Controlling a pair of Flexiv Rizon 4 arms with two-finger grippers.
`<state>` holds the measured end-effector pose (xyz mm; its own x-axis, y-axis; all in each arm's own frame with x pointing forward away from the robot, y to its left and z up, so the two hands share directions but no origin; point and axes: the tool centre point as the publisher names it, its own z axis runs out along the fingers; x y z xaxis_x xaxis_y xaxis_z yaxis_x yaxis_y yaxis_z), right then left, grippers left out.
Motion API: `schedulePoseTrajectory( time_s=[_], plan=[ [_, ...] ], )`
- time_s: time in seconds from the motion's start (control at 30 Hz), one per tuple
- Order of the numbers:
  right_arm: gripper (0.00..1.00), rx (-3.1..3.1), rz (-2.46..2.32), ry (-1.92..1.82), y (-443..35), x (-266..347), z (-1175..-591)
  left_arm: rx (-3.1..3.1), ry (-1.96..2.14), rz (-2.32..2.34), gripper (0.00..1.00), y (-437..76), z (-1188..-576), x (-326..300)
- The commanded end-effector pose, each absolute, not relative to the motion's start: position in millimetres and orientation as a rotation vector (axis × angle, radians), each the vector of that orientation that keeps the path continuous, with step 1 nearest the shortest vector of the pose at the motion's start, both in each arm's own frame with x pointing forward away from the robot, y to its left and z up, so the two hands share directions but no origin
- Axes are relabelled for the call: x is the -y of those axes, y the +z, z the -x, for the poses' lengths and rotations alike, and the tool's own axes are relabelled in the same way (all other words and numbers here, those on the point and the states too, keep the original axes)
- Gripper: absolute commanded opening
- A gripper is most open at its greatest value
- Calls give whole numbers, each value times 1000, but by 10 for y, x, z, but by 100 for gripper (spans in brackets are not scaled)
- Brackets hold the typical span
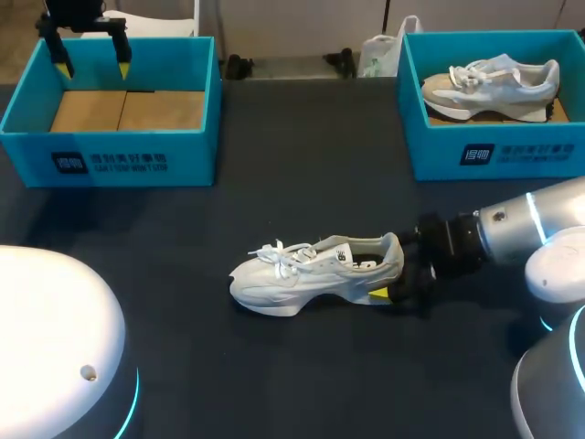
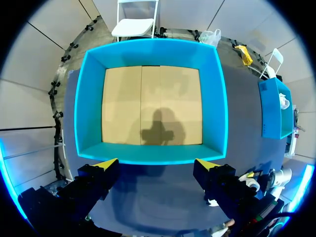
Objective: Take the shoe out of the shoebox, open the shoe tongue, remove and reinsert the insole, then place the shoe into the shoebox
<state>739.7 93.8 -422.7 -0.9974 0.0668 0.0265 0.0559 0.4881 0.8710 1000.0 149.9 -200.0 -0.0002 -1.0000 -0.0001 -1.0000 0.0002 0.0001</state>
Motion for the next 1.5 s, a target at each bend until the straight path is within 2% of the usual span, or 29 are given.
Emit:
schedulePoseTrajectory(
  time_s=[0.03,0.07,0.1,0.13,0.97,1.5],
  plan=[
    [56,-2717,-98,1575,-4268,-981,-7436,-2222,0,2221,100,-2000,-10000,-1499],
    [35,-2718,-95,1576,-4273,-987,-7438,-2222,0,2221,100,-2000,-10000,-1499],
    [23,-2718,-95,1577,-4278,-990,-7438,-2222,0,2221,100,-2000,-10000,-1499],
    [0,-2719,-94,1579,-4285,-994,-7436,-2222,0,2221,100,-2000,-10000,-1499],
    [0,-2724,-88,1581,-4294,-1010,-7418,-2222,0,2221,100,-2000,-10000,-1499],
    [0,-2724,-88,1581,-4294,-1010,-7418,-1967,-41,2430,100,-1897,-9185,-891]
  ],
)
